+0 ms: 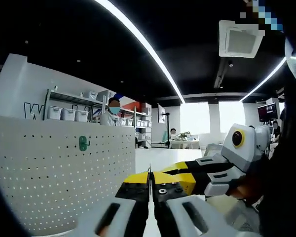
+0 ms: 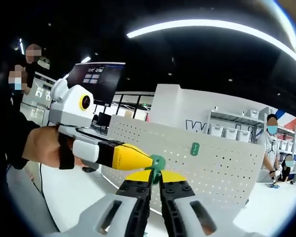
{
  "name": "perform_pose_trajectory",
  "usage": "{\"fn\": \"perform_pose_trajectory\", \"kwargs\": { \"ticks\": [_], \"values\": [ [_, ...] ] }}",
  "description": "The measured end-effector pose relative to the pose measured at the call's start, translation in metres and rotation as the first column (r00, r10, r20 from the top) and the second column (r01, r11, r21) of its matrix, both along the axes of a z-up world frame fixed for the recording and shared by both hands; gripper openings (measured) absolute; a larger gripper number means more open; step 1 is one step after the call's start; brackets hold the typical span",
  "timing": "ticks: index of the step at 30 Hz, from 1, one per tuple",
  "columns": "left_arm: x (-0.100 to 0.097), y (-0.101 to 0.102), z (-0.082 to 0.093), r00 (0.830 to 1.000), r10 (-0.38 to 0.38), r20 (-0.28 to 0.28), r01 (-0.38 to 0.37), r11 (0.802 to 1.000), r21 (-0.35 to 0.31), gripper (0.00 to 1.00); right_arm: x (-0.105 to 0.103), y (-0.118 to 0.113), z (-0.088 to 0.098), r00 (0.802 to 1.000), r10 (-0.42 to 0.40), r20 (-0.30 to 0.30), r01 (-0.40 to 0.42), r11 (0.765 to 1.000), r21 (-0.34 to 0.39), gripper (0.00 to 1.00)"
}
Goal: Insert the hook assembly into the mounting plate slot until the hook locks in place.
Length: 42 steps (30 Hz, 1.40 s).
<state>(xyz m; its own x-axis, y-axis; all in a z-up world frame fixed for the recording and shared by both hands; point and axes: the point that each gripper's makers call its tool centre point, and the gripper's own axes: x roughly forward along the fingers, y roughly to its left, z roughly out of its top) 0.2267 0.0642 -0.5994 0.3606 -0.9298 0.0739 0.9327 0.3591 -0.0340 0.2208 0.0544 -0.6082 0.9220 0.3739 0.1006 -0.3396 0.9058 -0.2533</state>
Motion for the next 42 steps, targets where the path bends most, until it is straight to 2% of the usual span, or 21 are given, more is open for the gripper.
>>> {"fn": "perform_pose_trajectory", "kwargs": {
  "ticks": [7, 21, 25, 33, 42],
  "values": [
    [-0.002, -0.001, -0.004, 1.000, -0.005, -0.008, 0.006, 1.000, 0.015, 0.01, 0.000, 0.002, -0.004, 1.000, 0.003, -0.015, -0.003, 1.000, -0.014, 0.02],
    [-0.002, 0.001, -0.006, 1.000, 0.009, -0.007, -0.009, 1.000, 0.027, 0.03, 0.002, 0.003, -0.008, 0.998, 0.015, -0.053, -0.014, 1.000, 0.010, 0.01],
    [-0.003, 0.000, -0.004, 1.000, 0.003, -0.004, -0.003, 1.000, 0.022, 0.10, 0.003, 0.002, -0.009, 0.998, 0.014, -0.060, -0.013, 1.000, 0.014, 0.01],
    [-0.001, 0.006, -0.005, 1.000, 0.009, -0.018, -0.008, 1.000, 0.021, 0.17, 0.007, -0.006, -0.009, 0.998, -0.003, -0.062, 0.004, 1.000, 0.023, 0.01],
    [0.001, 0.017, -0.012, 0.999, 0.029, -0.024, -0.028, 0.998, 0.048, 0.33, 0.013, -0.012, -0.006, 0.998, -0.013, -0.060, 0.015, 0.999, 0.034, 0.01]
  ]
}}
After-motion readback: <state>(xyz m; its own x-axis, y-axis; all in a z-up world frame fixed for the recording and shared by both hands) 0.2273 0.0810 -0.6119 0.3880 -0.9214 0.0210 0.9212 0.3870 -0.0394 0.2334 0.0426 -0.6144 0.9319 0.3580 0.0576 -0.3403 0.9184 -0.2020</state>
